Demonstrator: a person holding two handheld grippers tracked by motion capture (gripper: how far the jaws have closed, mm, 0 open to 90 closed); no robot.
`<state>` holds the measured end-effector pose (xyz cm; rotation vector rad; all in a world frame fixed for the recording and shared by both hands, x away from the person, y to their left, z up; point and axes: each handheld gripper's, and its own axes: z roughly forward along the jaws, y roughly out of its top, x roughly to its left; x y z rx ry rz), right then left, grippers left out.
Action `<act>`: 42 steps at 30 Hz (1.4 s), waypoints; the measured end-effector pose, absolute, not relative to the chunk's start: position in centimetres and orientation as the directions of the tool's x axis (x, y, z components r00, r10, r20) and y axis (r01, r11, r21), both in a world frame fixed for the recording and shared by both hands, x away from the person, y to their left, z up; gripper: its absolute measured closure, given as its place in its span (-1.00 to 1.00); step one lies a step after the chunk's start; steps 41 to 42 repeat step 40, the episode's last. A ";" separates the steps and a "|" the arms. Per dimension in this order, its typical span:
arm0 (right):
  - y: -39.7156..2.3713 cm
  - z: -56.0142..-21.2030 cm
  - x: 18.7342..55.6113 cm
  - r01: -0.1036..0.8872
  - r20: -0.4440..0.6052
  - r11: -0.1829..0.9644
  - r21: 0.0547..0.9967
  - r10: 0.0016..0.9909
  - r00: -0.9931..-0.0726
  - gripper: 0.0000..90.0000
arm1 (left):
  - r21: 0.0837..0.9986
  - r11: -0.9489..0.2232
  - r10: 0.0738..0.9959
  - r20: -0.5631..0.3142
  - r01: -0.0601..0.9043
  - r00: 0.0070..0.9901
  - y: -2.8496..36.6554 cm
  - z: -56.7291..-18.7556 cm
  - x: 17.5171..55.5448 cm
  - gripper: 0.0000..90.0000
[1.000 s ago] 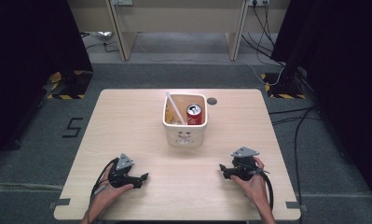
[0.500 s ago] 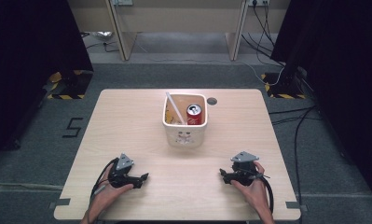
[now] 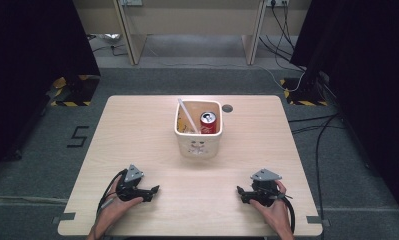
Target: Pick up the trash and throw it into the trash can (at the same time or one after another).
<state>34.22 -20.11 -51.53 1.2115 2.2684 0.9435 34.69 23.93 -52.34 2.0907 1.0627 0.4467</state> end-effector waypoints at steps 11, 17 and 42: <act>-20.5 -51.7 33.8 0.578 -0.013 0.384 0.721 0.840 -0.542 -0.66 | 0.741 -0.392 0.800 -0.018 0.545 0.599 24.0 -52.3 34.7 -0.70; -20.5 -51.7 33.8 0.577 -0.014 0.384 0.721 0.840 -0.542 -0.67 | 0.742 -0.389 0.802 -0.020 0.546 0.598 23.9 -52.3 34.7 -0.70; -20.6 -51.7 33.8 0.574 -0.016 0.387 0.721 0.838 -0.545 -0.67 | 0.743 -0.387 0.802 -0.021 0.546 0.597 23.9 -52.3 34.7 -0.70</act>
